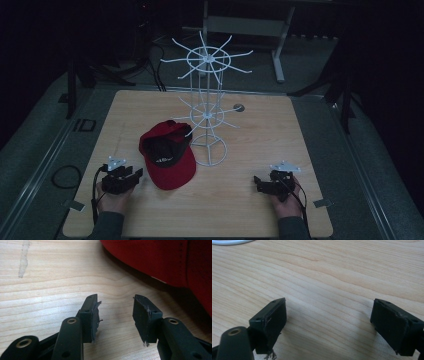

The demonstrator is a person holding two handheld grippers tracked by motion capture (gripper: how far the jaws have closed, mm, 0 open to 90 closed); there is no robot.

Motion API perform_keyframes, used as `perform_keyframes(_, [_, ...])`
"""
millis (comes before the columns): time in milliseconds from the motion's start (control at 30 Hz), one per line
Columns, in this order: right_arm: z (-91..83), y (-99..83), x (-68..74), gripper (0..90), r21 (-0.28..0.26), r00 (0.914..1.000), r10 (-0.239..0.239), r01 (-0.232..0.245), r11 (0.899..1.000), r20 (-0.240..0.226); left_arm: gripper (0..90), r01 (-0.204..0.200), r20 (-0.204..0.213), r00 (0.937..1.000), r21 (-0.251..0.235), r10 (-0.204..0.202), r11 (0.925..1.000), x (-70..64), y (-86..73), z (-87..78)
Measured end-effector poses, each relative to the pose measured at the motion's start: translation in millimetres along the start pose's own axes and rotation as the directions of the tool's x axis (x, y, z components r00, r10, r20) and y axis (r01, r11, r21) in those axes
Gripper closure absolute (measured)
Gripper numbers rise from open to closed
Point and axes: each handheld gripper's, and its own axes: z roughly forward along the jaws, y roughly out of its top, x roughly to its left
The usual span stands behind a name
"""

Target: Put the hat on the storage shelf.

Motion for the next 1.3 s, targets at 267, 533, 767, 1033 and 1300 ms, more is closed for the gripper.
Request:
perform_keyframes(267, [0.0,0.0,0.0,13.3,0.0,1.0,0.0,0.0,1.0,0.0,55.4,0.011,0.012,0.9999,0.003,-0.011,0.9999,1.1,-3.4,0.7])
perform_keyframes(533, [-0.1,0.0,0.2,13.3,0.001,1.0,-0.001,0.001,1.0,0.001,55.3,0.034,0.045,0.9984,0.012,-0.034,0.9994,5.8,-3.7,-1.6])
perform_keyframes(767, [-0.1,0.0,0.3,13.3,0.0,1.0,-0.002,0.002,1.0,0.0,53.0,0.019,0.065,0.9977,0.001,-0.019,0.9998,2.2,0.2,-10.2])
perform_keyframes(1033, [-0.2,-0.1,0.9,13.3,0.0,1.0,-0.003,0.003,1.0,-0.001,50.3,0.037,0.11,0.9933,-0.016,-0.035,0.9992,0.1,-4.7,-20.3])
perform_keyframes(1300, [-0.2,-0.1,0.9,13.3,0.0,1.0,-0.003,0.003,1.0,-0.001,46.5,0.093,0.172,0.9814,-0.043,-0.085,0.9947,-1.8,-3.5,-30.3])
